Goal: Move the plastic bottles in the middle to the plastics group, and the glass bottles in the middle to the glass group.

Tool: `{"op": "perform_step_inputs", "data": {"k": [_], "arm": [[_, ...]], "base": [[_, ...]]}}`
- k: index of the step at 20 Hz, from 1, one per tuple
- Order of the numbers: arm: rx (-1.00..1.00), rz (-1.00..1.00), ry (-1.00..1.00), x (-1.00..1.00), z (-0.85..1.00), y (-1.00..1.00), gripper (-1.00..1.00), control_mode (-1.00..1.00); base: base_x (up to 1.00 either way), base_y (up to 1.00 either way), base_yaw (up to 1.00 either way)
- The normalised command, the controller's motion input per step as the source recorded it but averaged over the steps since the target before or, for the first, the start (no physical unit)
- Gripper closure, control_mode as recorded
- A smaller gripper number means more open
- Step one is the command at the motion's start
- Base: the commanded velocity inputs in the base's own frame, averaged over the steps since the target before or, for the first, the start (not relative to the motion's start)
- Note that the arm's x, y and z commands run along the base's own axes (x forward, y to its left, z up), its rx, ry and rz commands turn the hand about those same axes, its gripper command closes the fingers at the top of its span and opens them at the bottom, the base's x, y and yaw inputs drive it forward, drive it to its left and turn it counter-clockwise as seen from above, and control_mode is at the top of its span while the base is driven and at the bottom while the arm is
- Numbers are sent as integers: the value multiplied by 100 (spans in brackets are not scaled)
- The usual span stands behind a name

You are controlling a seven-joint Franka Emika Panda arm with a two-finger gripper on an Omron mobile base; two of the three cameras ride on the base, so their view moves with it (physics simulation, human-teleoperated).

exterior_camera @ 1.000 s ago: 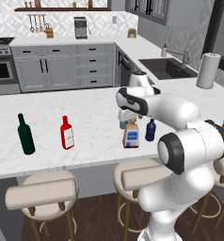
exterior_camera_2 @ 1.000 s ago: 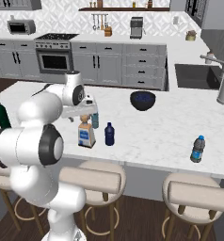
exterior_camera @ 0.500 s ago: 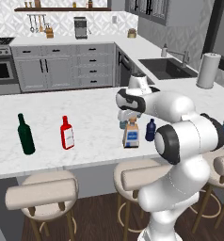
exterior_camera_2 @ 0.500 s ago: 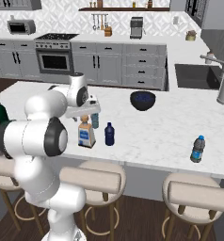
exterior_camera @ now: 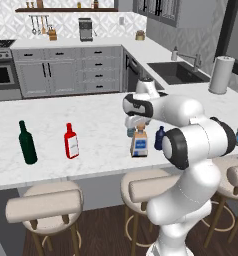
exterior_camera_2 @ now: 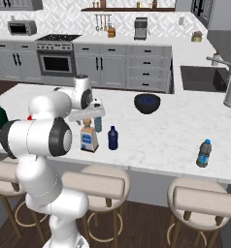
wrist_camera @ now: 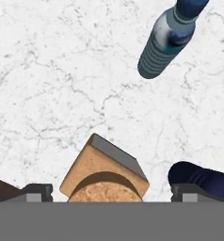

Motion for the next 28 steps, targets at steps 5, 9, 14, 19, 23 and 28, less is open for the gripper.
{"op": "perform_step_inputs", "data": {"k": [5, 9, 14, 19, 23, 28], "arm": [[0, -2, 0, -9, -17, 0, -100, -100], [0, 0, 0, 1, -10, 0, 100, -100], [1, 0, 0, 2, -6, 0, 100, -100], [18, 0, 2, -41, 4, 6, 100, -100], [26, 0, 0, -53, 17, 49, 100, -100], [3, 0, -14, -14, 3, 86, 100, -100]], "base": [[0, 0, 0], [0, 0, 0], [0, 0, 0], [0, 0, 0], [0, 0, 0], [0, 0, 0]]}}
